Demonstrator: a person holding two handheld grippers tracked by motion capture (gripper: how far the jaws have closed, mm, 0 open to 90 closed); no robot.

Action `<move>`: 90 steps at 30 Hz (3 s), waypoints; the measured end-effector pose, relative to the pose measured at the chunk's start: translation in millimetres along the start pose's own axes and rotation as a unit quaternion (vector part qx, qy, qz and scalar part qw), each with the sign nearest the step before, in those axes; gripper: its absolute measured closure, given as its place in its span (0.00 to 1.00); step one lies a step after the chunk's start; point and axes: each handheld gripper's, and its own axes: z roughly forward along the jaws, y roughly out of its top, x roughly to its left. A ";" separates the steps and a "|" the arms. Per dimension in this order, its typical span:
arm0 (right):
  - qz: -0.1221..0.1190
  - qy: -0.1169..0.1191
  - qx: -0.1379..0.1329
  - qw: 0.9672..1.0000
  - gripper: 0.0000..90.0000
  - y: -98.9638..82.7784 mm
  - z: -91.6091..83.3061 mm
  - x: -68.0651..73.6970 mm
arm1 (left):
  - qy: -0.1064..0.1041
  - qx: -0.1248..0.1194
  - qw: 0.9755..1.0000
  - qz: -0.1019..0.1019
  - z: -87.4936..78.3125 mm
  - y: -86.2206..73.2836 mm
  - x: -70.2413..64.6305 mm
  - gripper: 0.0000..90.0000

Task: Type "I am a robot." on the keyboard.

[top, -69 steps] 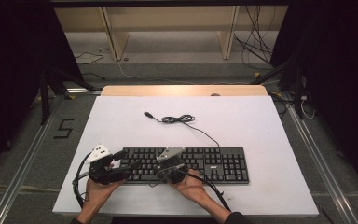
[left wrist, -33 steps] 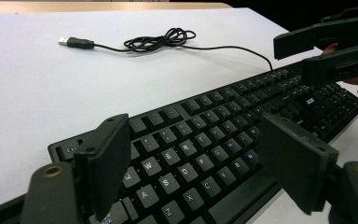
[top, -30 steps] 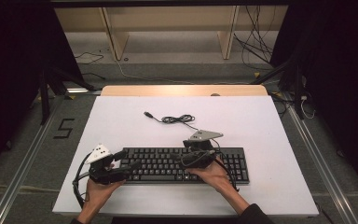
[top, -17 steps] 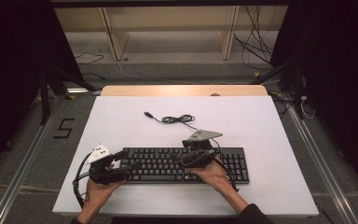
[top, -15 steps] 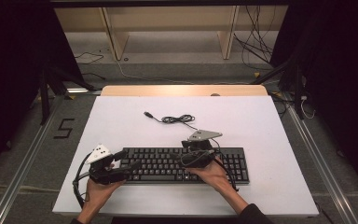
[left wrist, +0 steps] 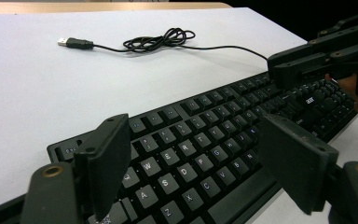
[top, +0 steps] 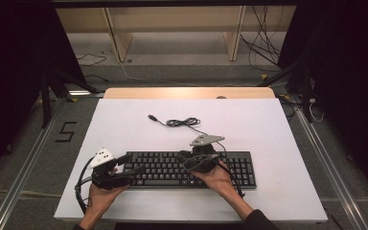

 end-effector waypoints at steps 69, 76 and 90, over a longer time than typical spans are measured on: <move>0.002 -0.027 0.016 0.999 0.51 -6.5 13.6 5.7 | 0.002 0.005 1.000 0.002 1.9 -0.4 -0.6 0.28; -0.012 -0.025 -0.011 1.000 0.36 -7.0 0.9 9.9 | 0.002 0.012 1.000 0.003 5.7 -0.3 -1.7 0.30; -0.003 -0.019 -0.067 0.998 0.32 -24.0 -42.7 5.2 | -0.010 0.041 0.999 0.019 22.8 3.6 -8.9 0.51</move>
